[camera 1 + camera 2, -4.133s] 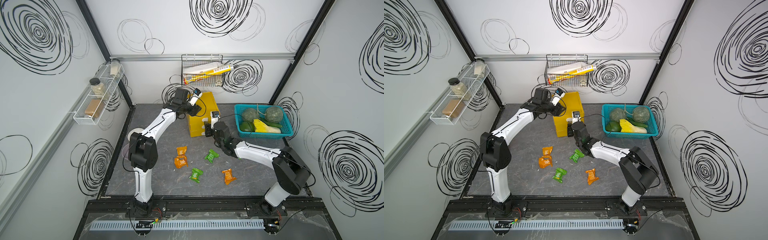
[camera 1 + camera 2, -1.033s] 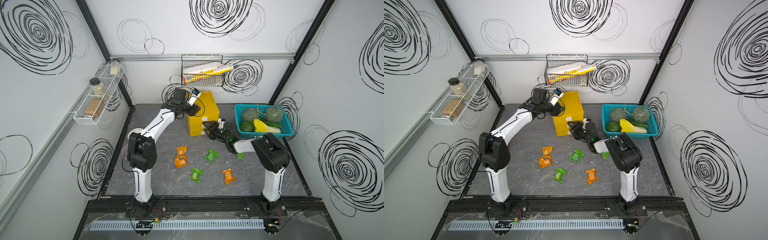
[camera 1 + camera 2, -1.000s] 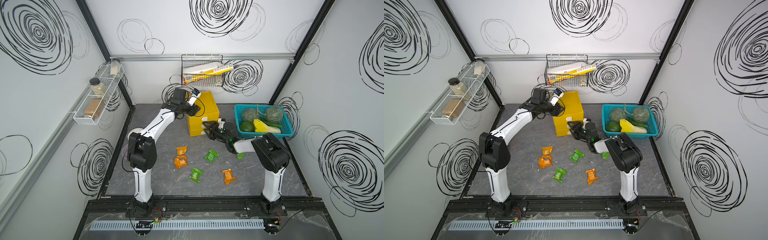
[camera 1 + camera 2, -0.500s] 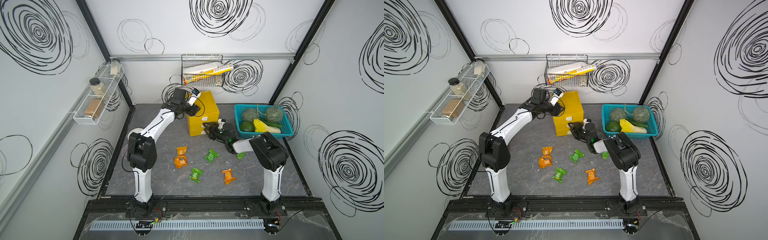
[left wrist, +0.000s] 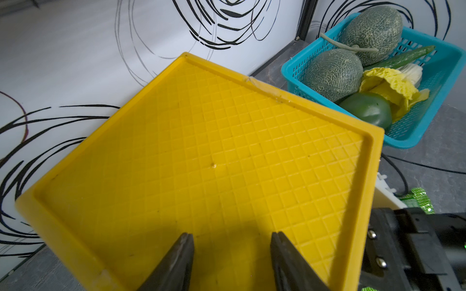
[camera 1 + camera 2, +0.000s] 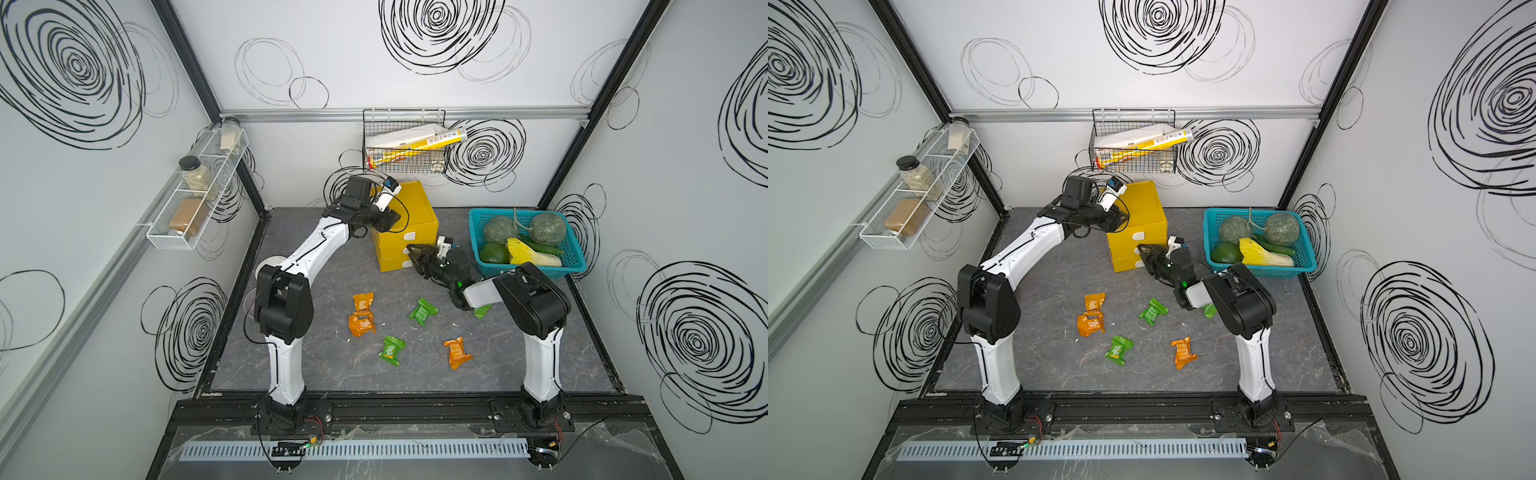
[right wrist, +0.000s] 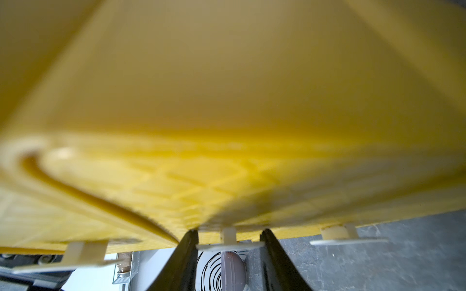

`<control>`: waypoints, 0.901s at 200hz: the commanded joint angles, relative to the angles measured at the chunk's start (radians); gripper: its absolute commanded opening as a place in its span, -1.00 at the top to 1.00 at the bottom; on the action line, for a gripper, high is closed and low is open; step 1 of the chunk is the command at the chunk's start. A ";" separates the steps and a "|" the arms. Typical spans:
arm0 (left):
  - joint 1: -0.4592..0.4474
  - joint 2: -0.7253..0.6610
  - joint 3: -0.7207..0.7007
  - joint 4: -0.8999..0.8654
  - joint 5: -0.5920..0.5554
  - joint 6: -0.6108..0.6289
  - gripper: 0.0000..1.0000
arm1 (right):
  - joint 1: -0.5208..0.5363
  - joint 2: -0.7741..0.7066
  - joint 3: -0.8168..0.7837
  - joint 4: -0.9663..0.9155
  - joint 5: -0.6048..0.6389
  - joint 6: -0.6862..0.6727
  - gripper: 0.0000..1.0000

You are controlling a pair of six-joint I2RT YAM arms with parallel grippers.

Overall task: Place the cookies into the drawer by color
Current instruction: Open the drawer in the storage box.

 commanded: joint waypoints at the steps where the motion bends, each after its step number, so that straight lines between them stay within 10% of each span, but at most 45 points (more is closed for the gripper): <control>1: 0.011 0.051 -0.033 -0.187 -0.008 0.000 -0.09 | -0.011 0.003 -0.002 0.069 0.062 0.003 0.19; 180: 0.010 0.040 -0.030 -0.191 -0.001 -0.012 -0.09 | 0.024 -0.172 -0.176 0.019 0.066 -0.025 0.20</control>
